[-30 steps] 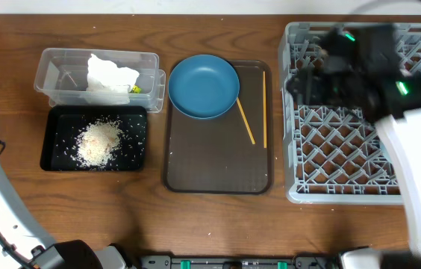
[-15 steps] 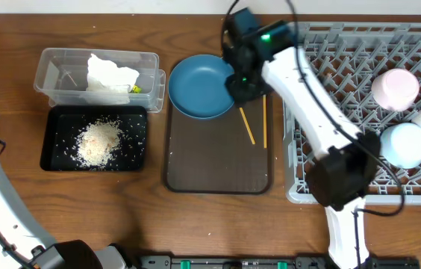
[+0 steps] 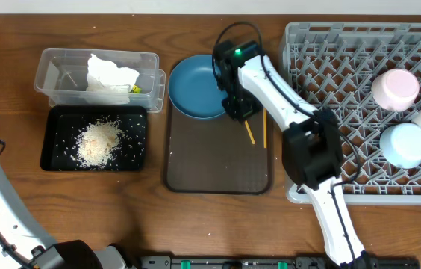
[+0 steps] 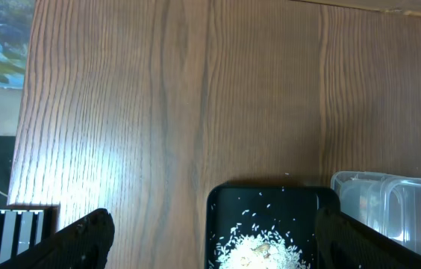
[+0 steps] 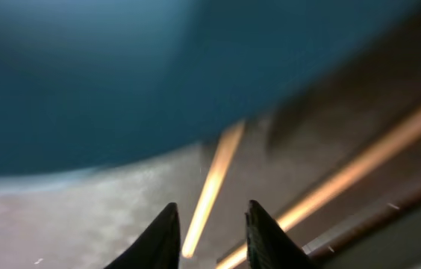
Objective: Sort waste into correct bins and load items into the dishwasher rack
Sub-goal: 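Reach the right gripper to the brown tray and grasp a chopstick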
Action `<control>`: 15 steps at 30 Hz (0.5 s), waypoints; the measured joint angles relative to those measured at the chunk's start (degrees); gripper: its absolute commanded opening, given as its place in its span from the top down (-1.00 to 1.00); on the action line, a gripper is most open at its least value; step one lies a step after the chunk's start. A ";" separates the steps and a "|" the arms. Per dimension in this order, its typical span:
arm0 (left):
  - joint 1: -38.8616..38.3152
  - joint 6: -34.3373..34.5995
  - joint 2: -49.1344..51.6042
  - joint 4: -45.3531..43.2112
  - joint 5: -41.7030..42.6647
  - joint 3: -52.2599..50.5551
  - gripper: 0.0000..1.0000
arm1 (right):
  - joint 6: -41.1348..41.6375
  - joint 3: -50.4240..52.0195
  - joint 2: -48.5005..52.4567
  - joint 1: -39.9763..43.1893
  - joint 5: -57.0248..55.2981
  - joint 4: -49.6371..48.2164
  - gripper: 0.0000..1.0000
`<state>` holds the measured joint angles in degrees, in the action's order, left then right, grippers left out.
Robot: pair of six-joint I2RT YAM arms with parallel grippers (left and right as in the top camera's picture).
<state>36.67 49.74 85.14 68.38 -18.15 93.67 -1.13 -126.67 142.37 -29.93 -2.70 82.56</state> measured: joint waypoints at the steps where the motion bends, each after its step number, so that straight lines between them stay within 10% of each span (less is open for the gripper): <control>1: 0.00 0.00 0.00 0.00 0.00 0.00 -0.78 | -0.11 0.00 0.72 0.00 -0.07 0.39 0.50; 15: 0.00 0.00 0.00 0.00 0.00 0.00 -0.77 | -1.03 0.57 2.01 0.00 -0.37 0.22 0.45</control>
<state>36.67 49.74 85.14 68.38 -18.15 93.67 -2.15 -126.10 144.38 -29.93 -3.07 82.78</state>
